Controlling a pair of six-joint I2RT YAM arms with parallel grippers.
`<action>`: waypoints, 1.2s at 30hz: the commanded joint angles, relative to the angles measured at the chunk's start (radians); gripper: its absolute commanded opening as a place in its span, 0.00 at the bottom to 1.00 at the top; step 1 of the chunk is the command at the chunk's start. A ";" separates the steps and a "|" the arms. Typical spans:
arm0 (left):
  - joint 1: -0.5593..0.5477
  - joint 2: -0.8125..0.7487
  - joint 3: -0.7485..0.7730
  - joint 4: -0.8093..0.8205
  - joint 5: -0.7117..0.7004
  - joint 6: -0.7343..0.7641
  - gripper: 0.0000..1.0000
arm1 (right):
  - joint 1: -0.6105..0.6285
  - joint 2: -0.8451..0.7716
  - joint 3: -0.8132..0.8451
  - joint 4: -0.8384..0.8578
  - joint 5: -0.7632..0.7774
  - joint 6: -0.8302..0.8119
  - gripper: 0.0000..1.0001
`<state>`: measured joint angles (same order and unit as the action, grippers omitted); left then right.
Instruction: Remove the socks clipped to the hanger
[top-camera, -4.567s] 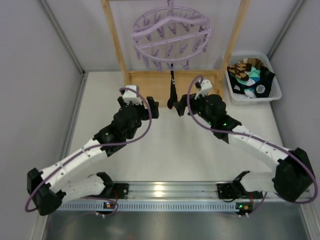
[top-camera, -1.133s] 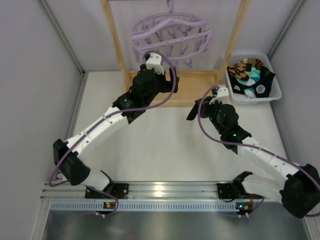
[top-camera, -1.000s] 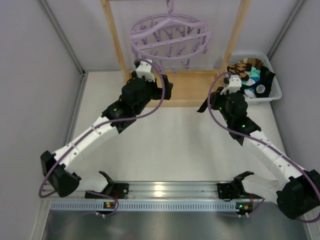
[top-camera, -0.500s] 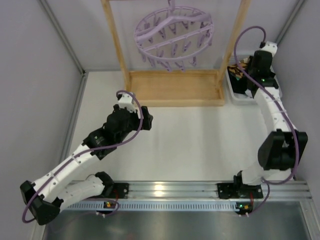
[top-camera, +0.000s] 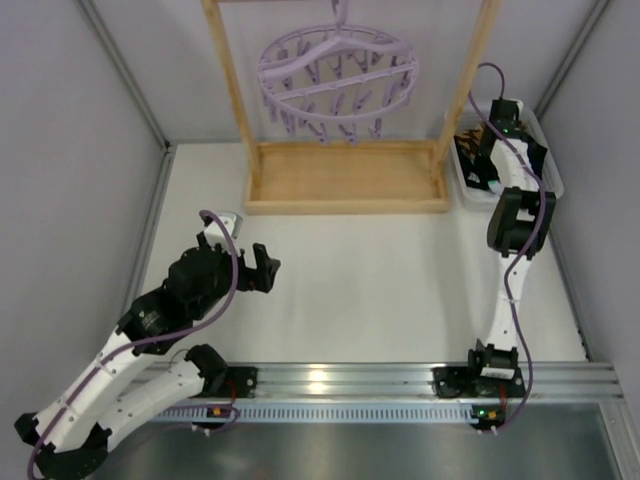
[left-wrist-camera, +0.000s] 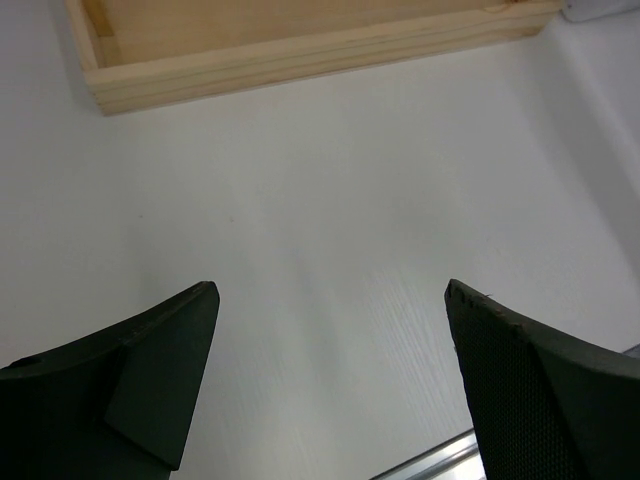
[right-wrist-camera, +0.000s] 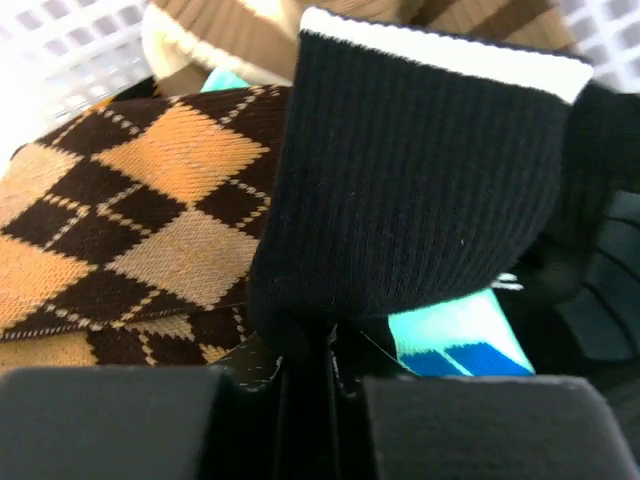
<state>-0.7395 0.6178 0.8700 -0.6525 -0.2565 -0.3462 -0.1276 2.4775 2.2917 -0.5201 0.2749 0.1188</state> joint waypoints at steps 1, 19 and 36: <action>-0.003 -0.030 -0.012 -0.022 -0.172 0.043 0.98 | -0.015 -0.028 -0.005 -0.024 -0.124 0.030 0.09; 0.248 -0.013 -0.009 -0.012 -0.148 0.022 0.98 | -0.055 -0.693 -0.487 0.097 -0.184 0.088 0.94; 0.512 -0.009 -0.009 0.034 0.034 0.067 0.98 | 0.417 -1.585 -1.186 -0.036 -0.013 0.048 0.99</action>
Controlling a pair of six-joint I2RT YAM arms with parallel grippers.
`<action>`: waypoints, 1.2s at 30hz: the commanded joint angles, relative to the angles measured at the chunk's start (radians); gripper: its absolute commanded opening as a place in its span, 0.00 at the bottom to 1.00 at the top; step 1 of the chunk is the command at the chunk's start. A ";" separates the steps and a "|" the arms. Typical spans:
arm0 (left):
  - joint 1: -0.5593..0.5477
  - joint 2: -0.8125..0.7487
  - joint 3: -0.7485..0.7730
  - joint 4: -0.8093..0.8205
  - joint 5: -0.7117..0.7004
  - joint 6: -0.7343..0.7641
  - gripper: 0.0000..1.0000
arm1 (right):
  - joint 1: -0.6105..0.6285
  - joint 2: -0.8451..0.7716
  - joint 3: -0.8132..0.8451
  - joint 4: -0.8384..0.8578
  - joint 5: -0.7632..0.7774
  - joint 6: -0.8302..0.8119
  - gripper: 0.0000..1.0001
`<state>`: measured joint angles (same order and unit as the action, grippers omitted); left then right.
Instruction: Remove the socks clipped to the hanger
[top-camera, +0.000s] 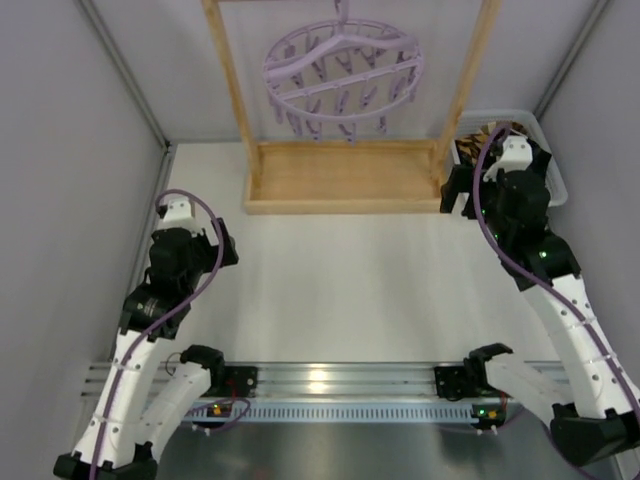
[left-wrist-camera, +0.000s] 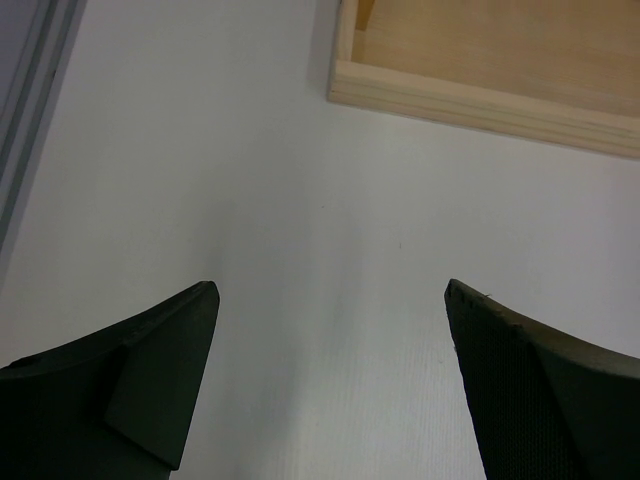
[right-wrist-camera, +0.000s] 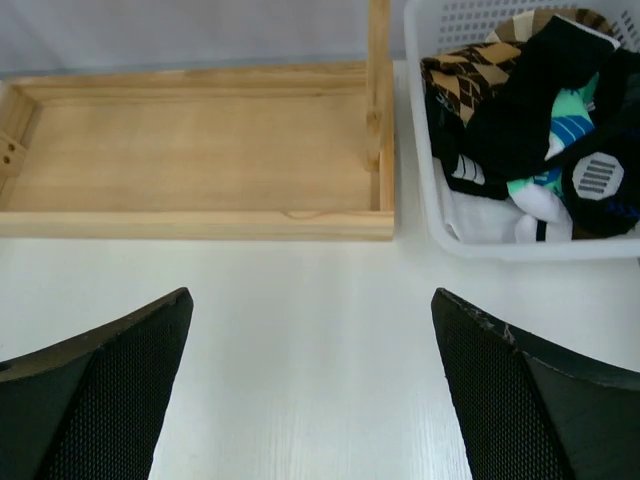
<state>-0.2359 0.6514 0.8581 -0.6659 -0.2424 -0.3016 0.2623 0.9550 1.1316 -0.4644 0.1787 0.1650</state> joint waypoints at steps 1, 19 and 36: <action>0.009 -0.050 -0.005 0.061 0.020 0.035 0.98 | 0.035 -0.084 -0.038 -0.112 0.082 -0.001 0.99; 0.007 -0.254 -0.108 0.098 0.058 0.048 0.98 | 0.127 -0.452 -0.194 -0.163 0.220 -0.048 0.99; 0.004 -0.251 -0.106 0.101 0.054 0.053 0.98 | 0.193 -0.452 -0.210 -0.171 0.303 -0.039 0.99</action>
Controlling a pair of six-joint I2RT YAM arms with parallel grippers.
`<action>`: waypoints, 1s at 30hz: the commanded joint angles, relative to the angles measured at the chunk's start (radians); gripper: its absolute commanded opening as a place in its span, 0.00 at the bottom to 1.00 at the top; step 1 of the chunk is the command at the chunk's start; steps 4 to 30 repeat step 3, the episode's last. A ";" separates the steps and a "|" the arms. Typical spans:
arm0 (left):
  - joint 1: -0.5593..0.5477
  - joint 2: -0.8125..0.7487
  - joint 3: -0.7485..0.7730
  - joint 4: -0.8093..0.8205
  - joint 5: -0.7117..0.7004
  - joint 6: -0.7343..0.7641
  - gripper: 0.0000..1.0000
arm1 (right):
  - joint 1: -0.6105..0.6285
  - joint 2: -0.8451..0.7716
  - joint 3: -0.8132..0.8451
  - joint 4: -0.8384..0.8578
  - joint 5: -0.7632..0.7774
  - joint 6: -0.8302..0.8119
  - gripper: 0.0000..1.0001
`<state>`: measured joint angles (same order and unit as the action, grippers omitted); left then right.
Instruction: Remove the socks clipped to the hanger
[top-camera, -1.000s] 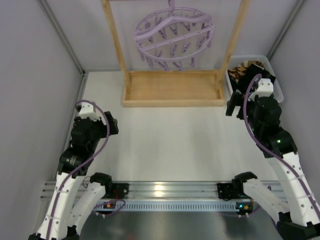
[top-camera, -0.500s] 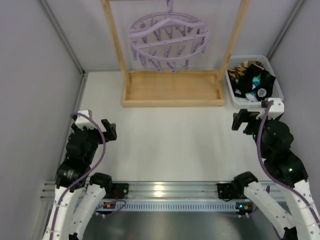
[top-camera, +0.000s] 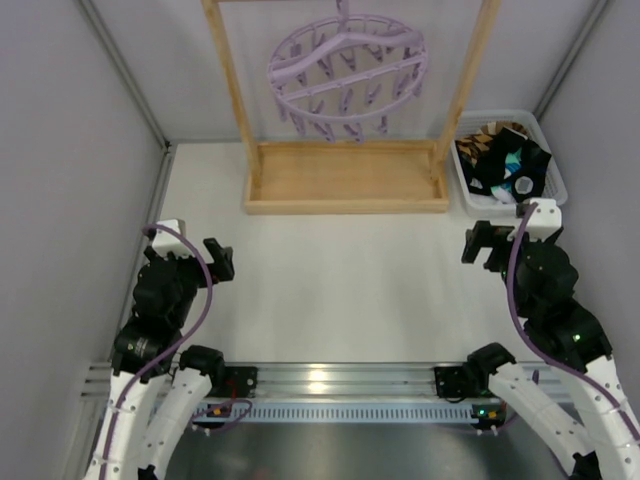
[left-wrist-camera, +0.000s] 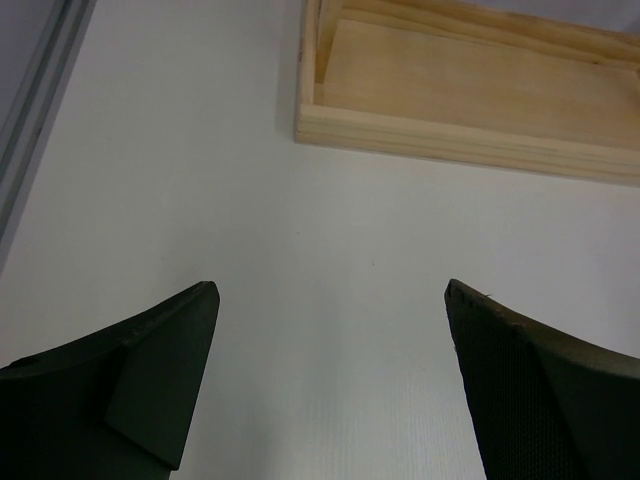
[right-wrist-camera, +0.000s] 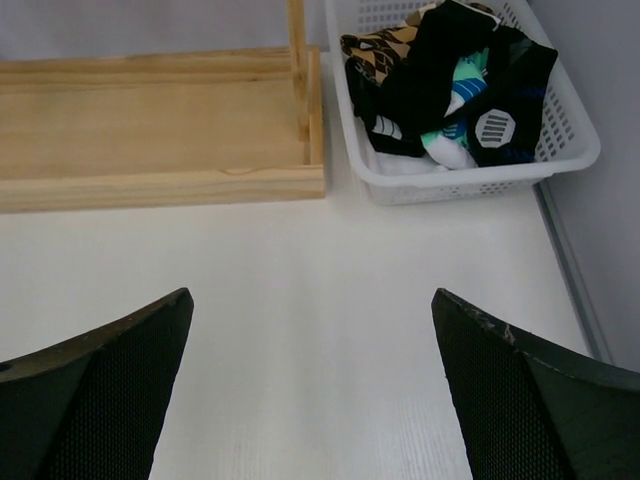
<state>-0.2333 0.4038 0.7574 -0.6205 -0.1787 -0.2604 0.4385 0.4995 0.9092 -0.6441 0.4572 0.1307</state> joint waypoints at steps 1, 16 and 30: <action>0.002 -0.002 -0.006 0.057 -0.010 0.012 0.98 | 0.019 0.002 0.013 0.011 0.024 -0.003 1.00; 0.002 -0.003 -0.006 0.057 -0.013 0.012 0.98 | 0.017 0.002 0.013 0.012 0.024 -0.003 1.00; 0.002 -0.003 -0.006 0.057 -0.013 0.012 0.98 | 0.017 0.002 0.013 0.012 0.024 -0.003 1.00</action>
